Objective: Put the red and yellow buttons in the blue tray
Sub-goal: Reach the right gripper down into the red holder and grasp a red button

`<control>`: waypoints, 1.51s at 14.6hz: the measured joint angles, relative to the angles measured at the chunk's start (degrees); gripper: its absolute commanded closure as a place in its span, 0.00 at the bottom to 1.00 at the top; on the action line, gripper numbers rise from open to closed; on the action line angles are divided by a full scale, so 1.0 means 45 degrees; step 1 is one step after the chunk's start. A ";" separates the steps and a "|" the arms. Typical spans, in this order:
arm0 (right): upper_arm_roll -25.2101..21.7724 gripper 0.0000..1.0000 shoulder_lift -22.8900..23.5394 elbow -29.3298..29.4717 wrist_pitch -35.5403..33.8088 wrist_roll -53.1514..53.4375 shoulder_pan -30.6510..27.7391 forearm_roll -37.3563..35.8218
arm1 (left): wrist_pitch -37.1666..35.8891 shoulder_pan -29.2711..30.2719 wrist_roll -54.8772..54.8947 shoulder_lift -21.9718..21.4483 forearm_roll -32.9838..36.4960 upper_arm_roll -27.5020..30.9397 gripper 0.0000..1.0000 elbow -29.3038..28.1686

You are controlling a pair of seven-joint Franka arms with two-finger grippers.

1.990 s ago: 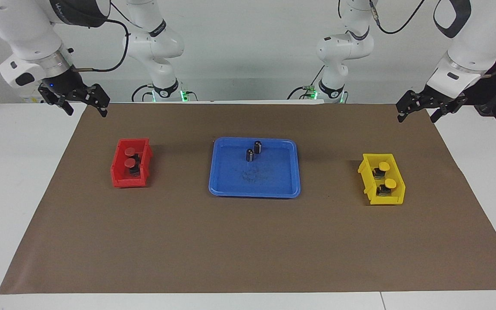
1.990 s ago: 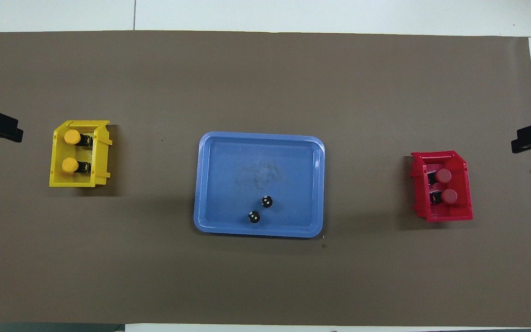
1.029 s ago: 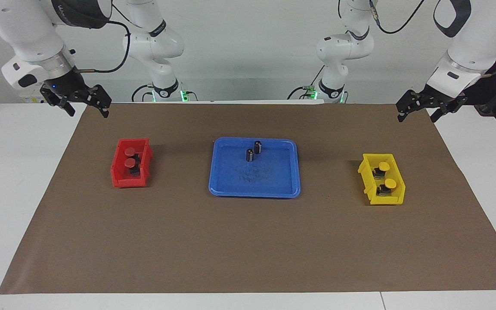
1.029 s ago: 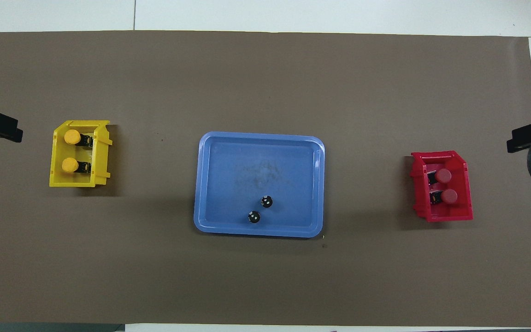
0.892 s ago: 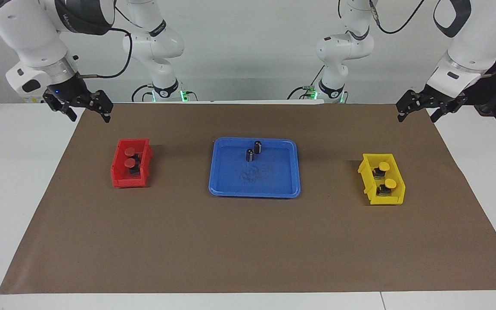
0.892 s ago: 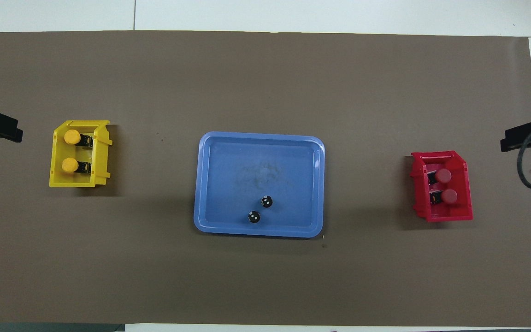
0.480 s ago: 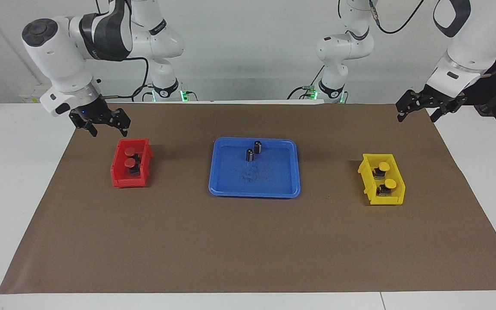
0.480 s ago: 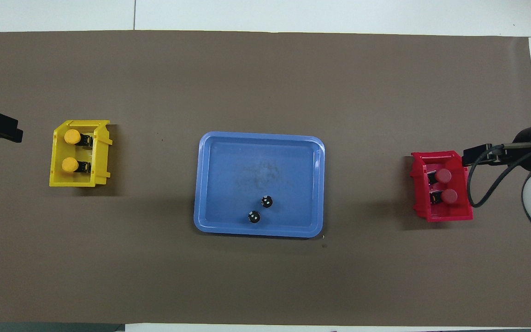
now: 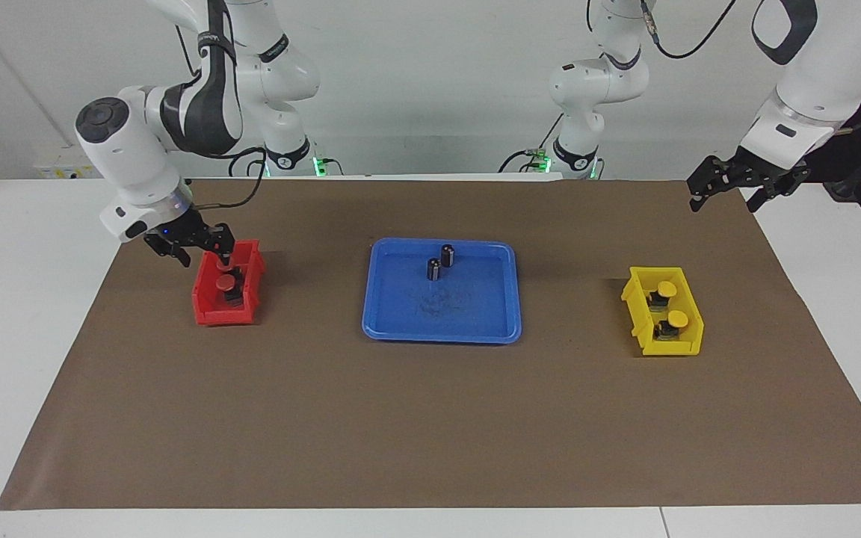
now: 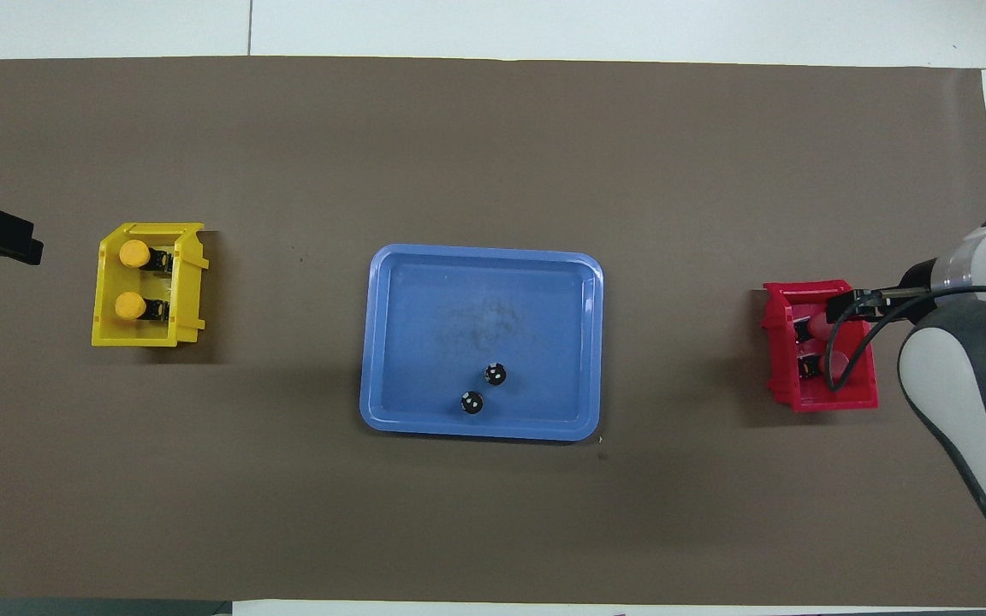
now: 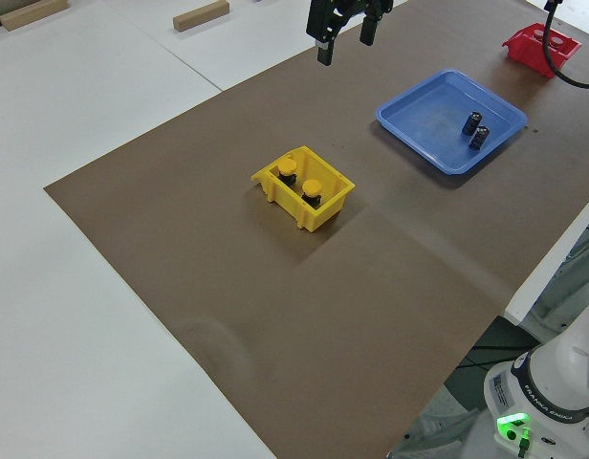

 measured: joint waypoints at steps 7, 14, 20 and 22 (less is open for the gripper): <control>0.0036 0.36 0.0949 -0.0631 0.1823 -0.0001 0.0040 0.0033 | -0.0002 0.0000 0.0001 0.0000 0.0000 0.0000 0.00 0.0000; -0.0010 0.42 0.0757 -0.1713 0.2788 -0.0504 -0.0503 0.0037 | -0.0012 -0.0019 0.0037 -0.0003 0.0002 -0.0032 0.00 -0.0001; 0.0017 0.83 0.0455 -0.2337 0.3185 -0.0728 -0.0479 0.0046 | -0.0018 -0.0036 0.0040 -0.0007 0.0002 -0.0013 0.00 -0.0002; 0.0040 0.86 0.0439 -0.2323 0.3193 -0.0725 -0.0218 0.0078 | -0.0018 -0.0044 0.0040 -0.0010 0.0002 -0.0026 0.00 -0.0002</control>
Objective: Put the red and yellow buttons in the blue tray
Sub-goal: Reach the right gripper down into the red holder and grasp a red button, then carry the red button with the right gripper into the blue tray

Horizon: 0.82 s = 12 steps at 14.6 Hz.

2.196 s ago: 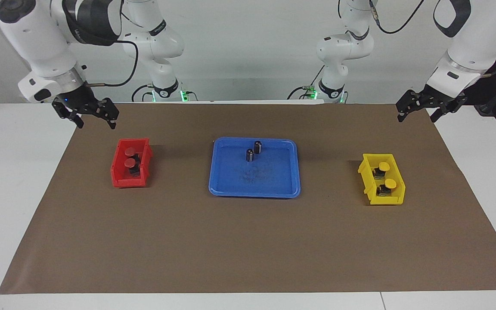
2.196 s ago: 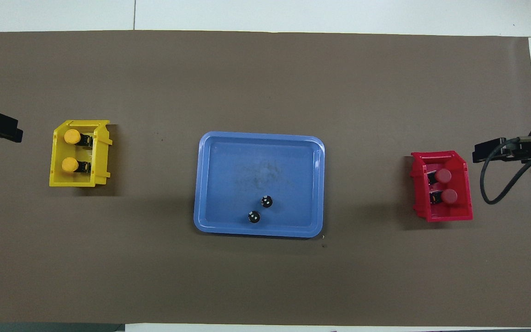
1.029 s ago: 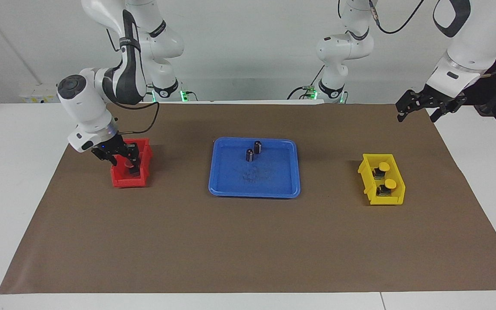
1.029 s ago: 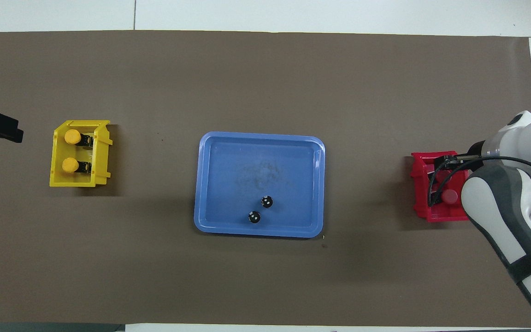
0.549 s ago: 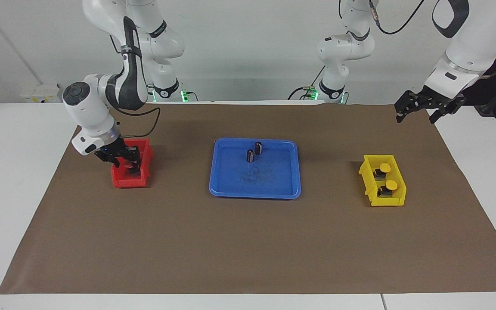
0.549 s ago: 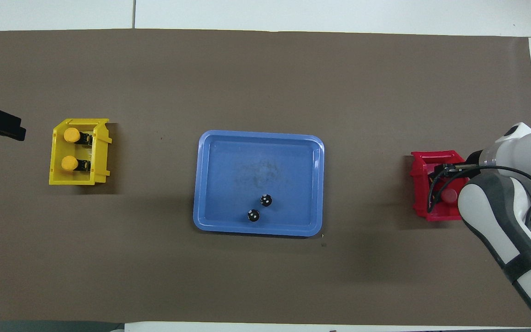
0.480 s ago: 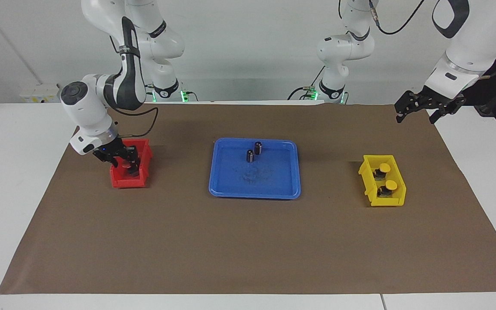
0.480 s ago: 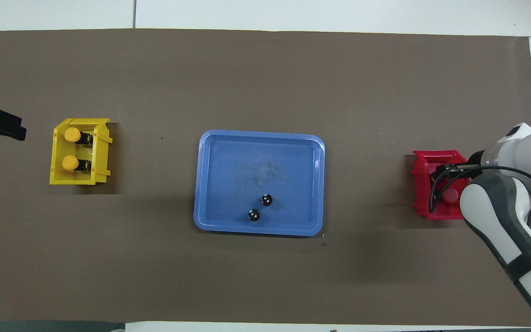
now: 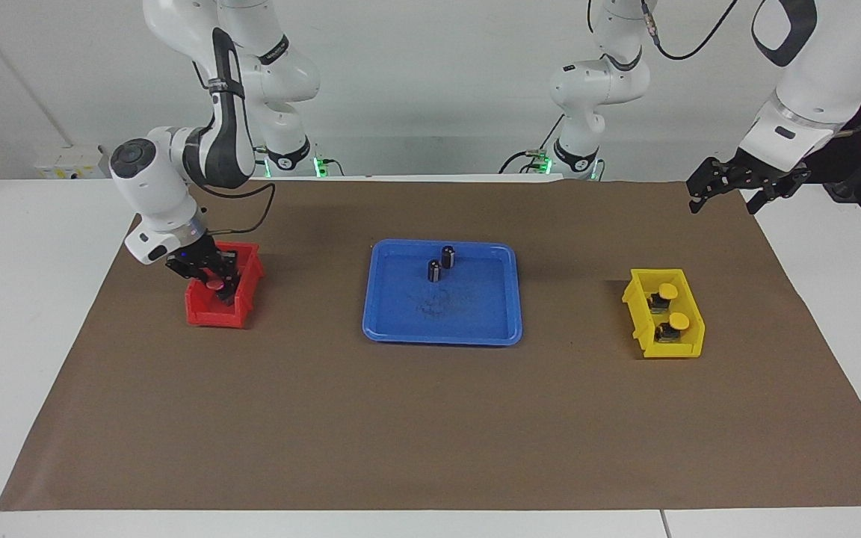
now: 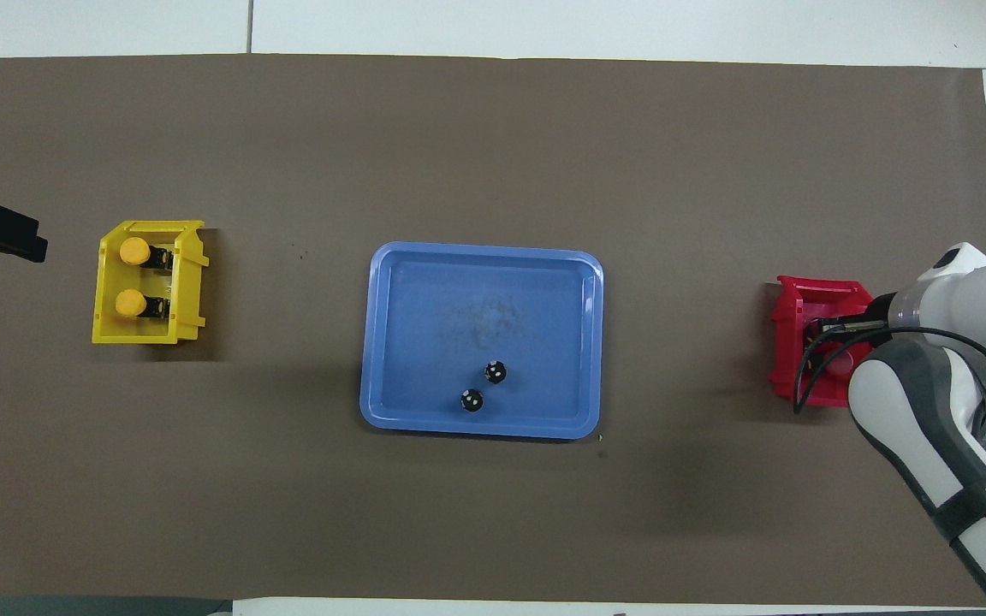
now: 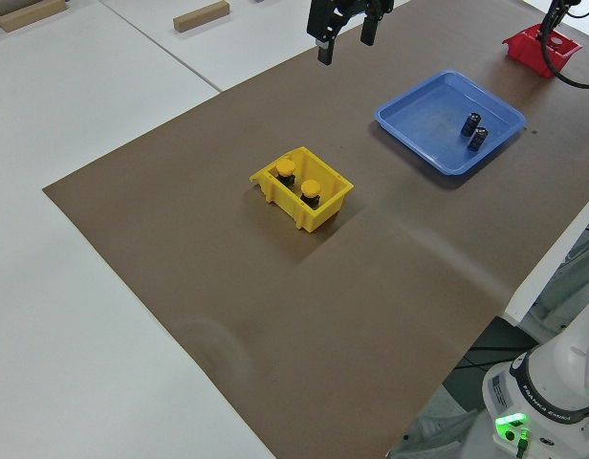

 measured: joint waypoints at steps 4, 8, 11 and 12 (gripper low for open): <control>0.0010 0.86 0.0174 0.2213 -0.2567 0.0092 0.0571 0.0016 | 0.0000 0.0006 0.0000 0.0000 0.0000 0.0013 0.00 0.0000; 0.0051 0.86 0.1200 0.6246 -0.5536 0.2279 0.2170 0.0110 | 0.0000 0.0007 0.0000 0.0000 0.0000 0.0015 0.00 0.0000; 0.0123 0.88 0.1994 0.7419 -0.5348 0.5700 0.4350 0.0132 | 0.0000 0.0007 0.0000 0.0000 0.0000 0.0015 0.00 0.0000; 0.0136 0.88 0.2213 0.7463 -0.4878 0.6779 0.5056 0.0132 | 0.0000 0.0007 0.0000 0.0000 0.0000 0.0015 0.00 0.0000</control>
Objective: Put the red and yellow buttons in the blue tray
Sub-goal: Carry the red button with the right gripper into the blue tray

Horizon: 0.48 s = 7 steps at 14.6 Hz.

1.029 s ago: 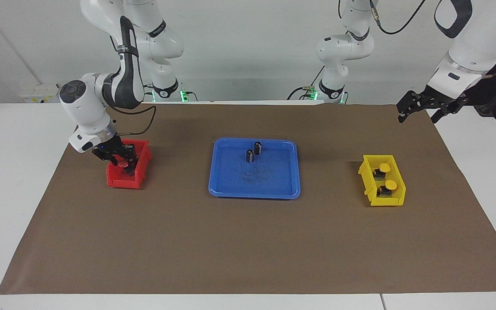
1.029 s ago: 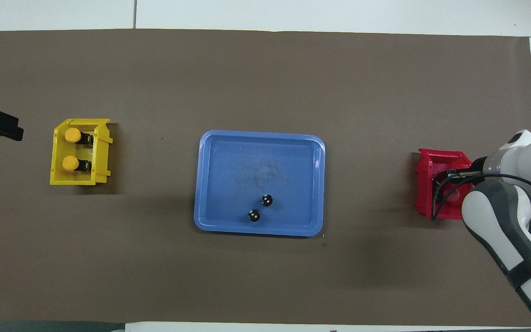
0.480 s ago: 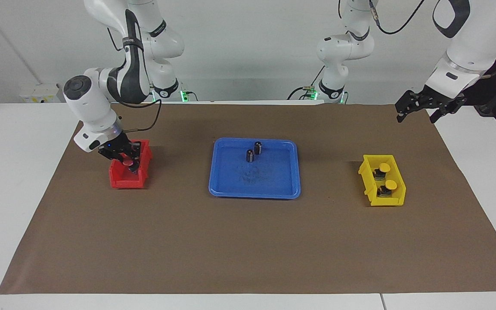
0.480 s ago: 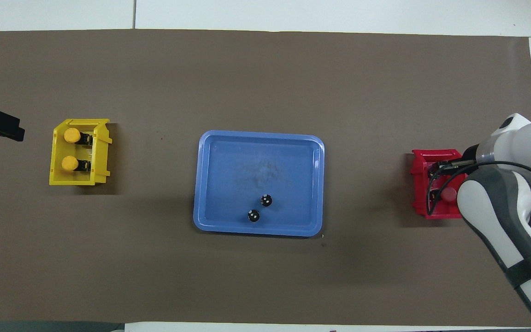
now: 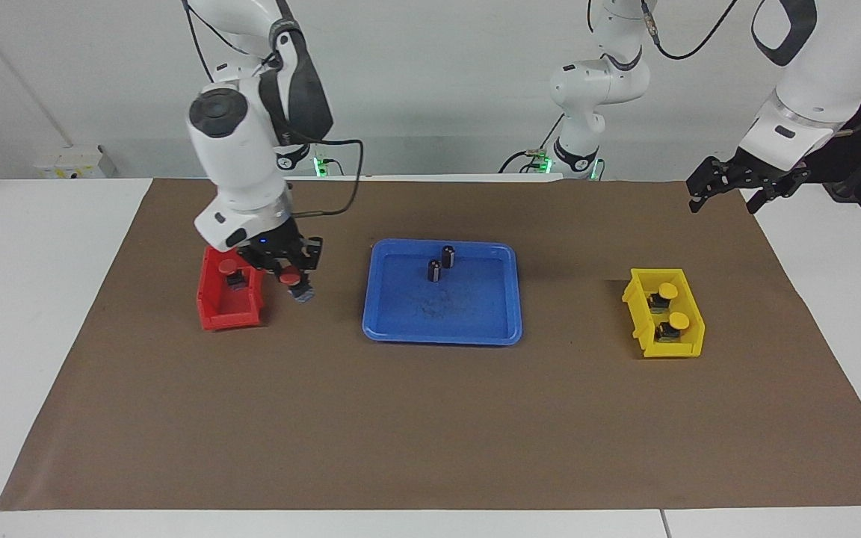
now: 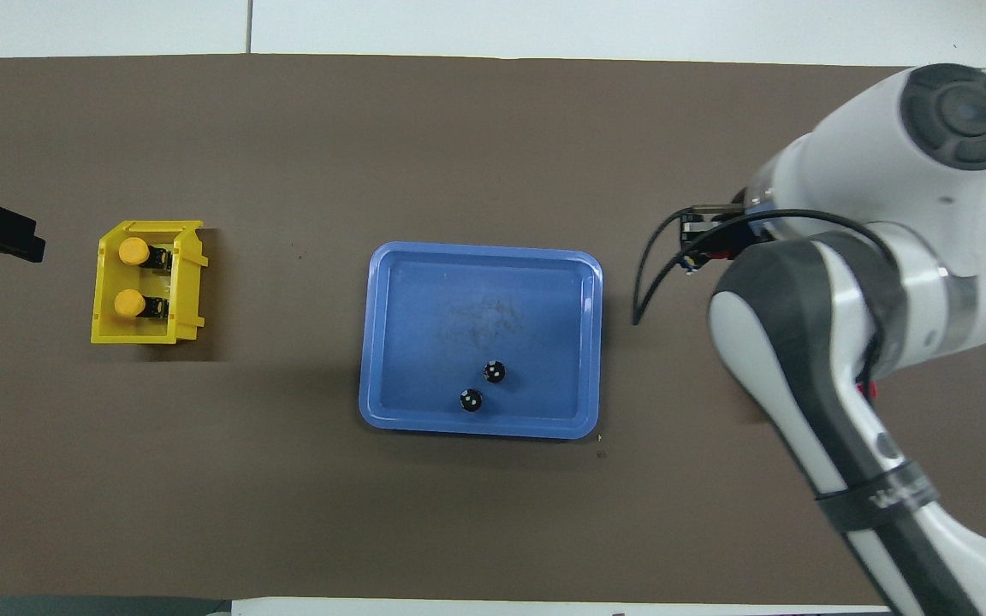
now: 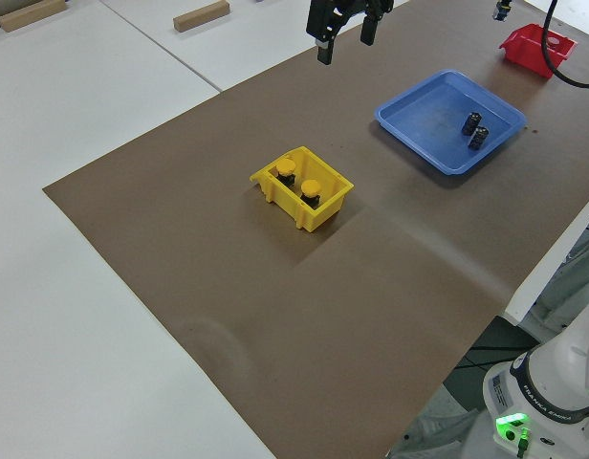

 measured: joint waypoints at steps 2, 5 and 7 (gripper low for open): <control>0.0014 0.88 0.0523 0.0011 0.0751 0.1774 0.1211 0.0000 | -0.0147 0.0003 0.0000 -0.0003 0.0000 0.0001 0.00 -0.0004; 0.0011 0.88 0.1524 0.0046 0.1896 0.3643 0.2431 0.0000 | -0.0826 0.0032 0.0000 -0.0101 0.0000 0.0036 0.00 -0.0063; 0.0004 0.86 0.2128 0.0067 0.2248 0.4411 0.3013 0.0000 | -0.0877 0.0035 -0.0076 -0.0164 0.0000 0.0050 0.01 -0.0105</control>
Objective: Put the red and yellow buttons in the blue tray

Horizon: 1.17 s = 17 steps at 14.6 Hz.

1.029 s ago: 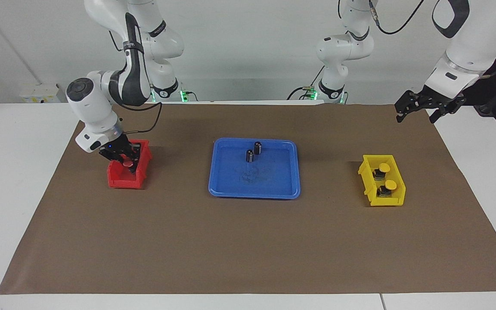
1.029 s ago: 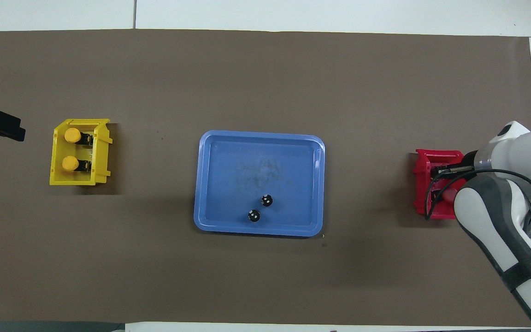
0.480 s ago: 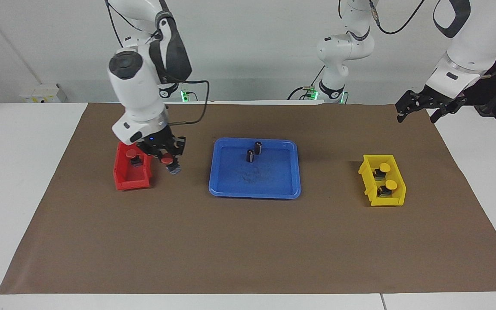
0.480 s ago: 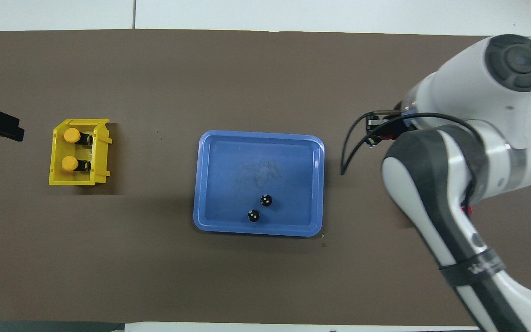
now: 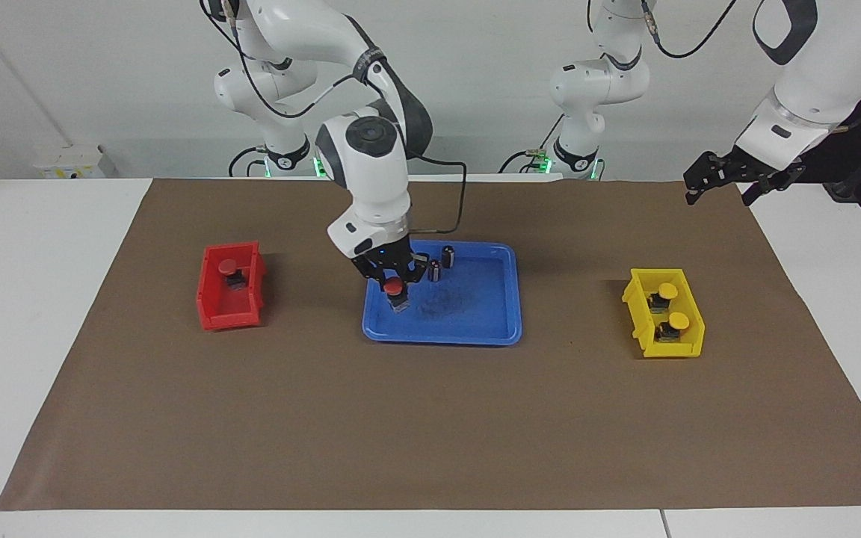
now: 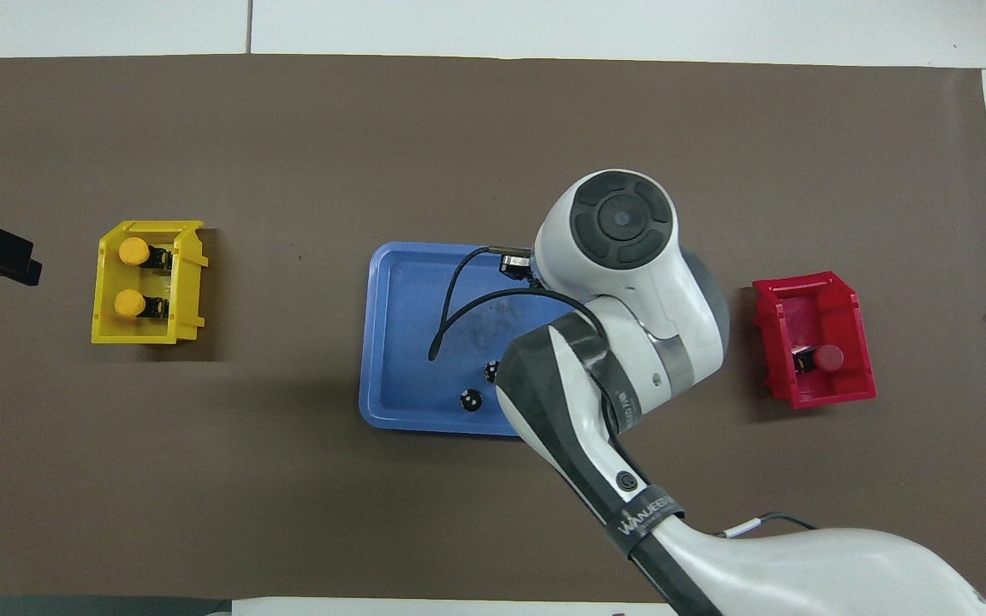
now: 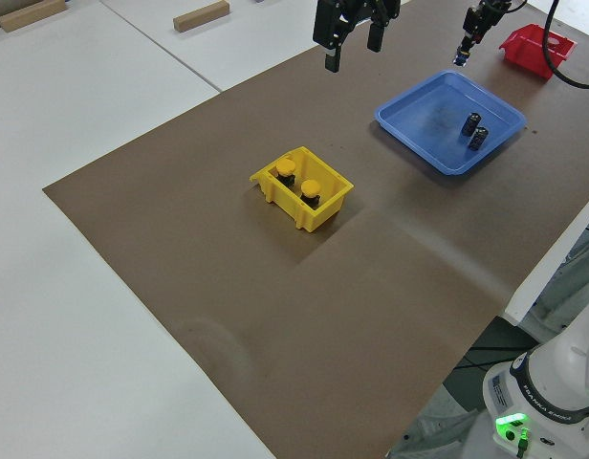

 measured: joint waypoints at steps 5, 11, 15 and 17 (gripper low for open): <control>-0.0023 0.72 0.0730 -0.0112 0.0926 0.0652 0.0615 0.0000 | 0.3192 0.0324 -0.0403 -0.0675 0.0007 0.0031 0.06 -0.2569; -0.0017 0.25 0.0803 -0.0570 0.1856 0.0652 0.0751 -0.0001 | 0.6257 0.0758 -0.0401 -0.0246 0.0007 0.0056 0.26 -0.4837; -0.0214 0.25 0.0642 0.0583 0.1119 0.0097 0.0399 -0.0045 | 0.8409 0.0769 -0.0457 0.0262 0.0007 0.0052 0.27 -0.6475; -0.0322 0.25 -0.0142 0.0775 -0.0310 -0.2360 -0.0975 -0.0041 | 0.8831 0.0819 -0.0460 0.0279 0.0007 0.0066 0.28 -0.7169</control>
